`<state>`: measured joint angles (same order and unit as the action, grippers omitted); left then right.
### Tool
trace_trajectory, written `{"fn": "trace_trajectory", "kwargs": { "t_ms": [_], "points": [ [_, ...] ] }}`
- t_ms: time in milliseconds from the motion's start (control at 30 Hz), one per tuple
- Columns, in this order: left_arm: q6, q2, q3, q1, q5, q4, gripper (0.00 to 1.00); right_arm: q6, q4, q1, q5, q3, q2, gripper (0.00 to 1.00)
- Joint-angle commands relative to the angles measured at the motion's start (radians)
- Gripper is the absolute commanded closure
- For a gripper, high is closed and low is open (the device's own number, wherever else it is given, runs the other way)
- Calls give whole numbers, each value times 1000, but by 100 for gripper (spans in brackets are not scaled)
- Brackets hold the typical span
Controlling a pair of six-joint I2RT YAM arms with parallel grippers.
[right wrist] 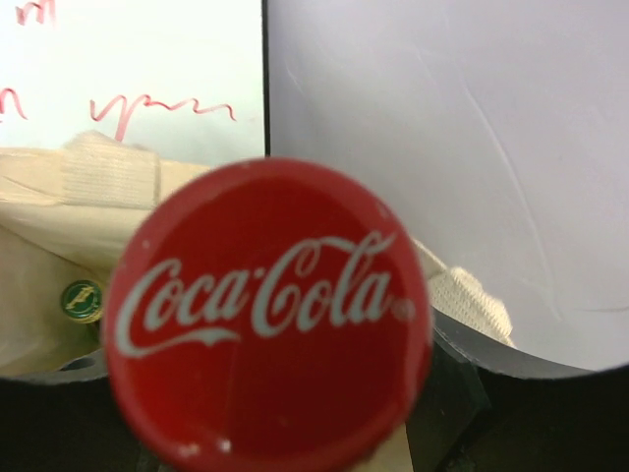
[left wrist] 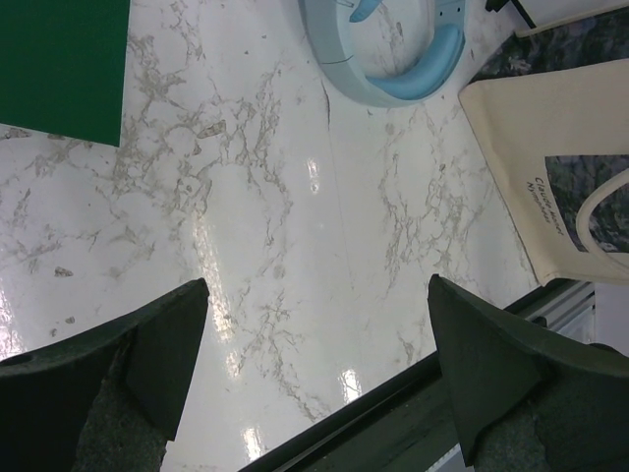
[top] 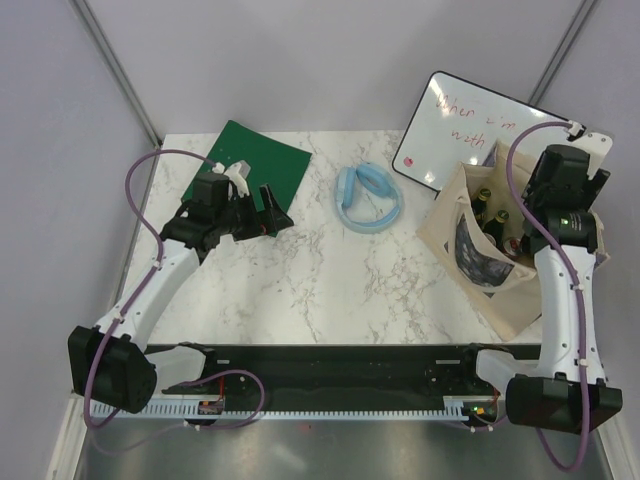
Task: Place the beverage into the canvas bag
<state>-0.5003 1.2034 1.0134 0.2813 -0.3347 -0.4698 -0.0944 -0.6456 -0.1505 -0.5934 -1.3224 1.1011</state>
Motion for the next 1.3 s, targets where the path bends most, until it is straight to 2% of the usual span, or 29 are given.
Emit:
{"fn": "trace_trajectory", "kwargs": {
  "t_ms": [0, 133, 333, 467, 667, 967, 1100, 1267],
  "points": [
    [25, -24, -4, -1, -44, 33, 0, -44, 225, -58, 38, 24, -84, 100],
    [28, -31, -6, -2, -50, 34, 0, -67, 277, -90, 125, 106, -104, 100],
    [37, -36, -9, -1, -56, 34, 0, -77, 302, -103, 145, 143, -132, 100],
    [34, -34, -12, -1, -55, 34, 0, -31, 276, -103, 124, 77, -119, 100],
    [32, -34, -12, -2, -43, 34, 0, -10, 130, -103, 211, -134, -41, 100],
    [37, -38, -7, -2, -44, 34, 0, -42, 29, -103, 303, -175, -73, 100],
    [34, -38, -7, -2, -49, 34, 0, -64, 24, -103, 362, -138, -110, 100],
    [36, -45, -9, -2, -52, 36, 0, -73, 121, -103, 405, 11, -185, 100]
  ]
}}
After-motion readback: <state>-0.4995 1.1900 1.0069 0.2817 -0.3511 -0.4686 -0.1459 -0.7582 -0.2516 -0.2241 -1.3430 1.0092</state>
